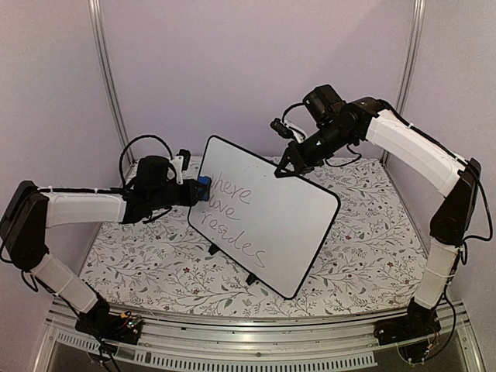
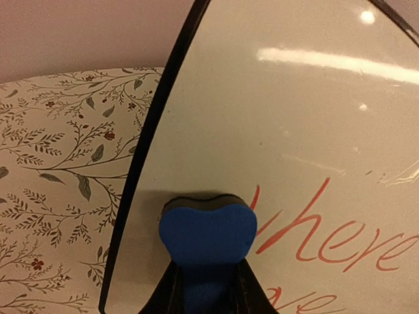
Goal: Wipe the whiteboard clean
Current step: Erase the whiteboard from the whiteboard stand.
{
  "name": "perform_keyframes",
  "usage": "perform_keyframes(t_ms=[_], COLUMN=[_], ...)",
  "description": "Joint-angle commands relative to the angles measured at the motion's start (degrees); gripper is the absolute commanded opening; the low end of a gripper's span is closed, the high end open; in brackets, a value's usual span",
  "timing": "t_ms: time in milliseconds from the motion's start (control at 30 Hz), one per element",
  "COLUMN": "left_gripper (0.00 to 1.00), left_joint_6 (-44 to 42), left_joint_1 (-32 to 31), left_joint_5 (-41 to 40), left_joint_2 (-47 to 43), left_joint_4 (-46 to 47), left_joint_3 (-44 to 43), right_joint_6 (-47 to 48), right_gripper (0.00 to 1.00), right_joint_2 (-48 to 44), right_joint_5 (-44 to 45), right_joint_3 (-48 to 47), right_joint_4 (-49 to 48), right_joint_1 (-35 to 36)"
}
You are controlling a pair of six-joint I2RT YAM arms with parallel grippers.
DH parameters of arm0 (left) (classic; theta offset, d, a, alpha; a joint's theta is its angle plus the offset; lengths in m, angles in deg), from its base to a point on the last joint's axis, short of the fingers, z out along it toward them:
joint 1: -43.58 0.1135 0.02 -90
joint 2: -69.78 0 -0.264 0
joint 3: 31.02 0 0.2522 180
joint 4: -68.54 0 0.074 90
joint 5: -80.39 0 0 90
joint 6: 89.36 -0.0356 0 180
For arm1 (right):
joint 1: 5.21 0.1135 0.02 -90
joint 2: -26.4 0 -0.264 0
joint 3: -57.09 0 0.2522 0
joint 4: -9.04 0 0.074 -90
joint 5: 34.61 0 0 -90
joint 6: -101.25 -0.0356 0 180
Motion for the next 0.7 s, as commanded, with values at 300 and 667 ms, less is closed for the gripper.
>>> perform_keyframes(t_ms=[300, 667], left_gripper=[0.0, 0.0], left_joint_6=[-2.8, 0.1], left_joint_1=[-0.7, -1.8], left_joint_5=[0.4, -0.9], left_joint_2=[1.4, -1.2], left_joint_4=[-2.3, 0.3], left_joint_3=[-5.6, 3.5], right_joint_6=[2.6, 2.5], right_gripper=[0.0, 0.0], right_joint_2=[-2.1, -2.5], right_joint_5=[-3.6, -3.4], right_joint_3=[1.0, 0.9], right_joint_4=[0.2, 0.3], right_joint_1=[1.9, 1.9])
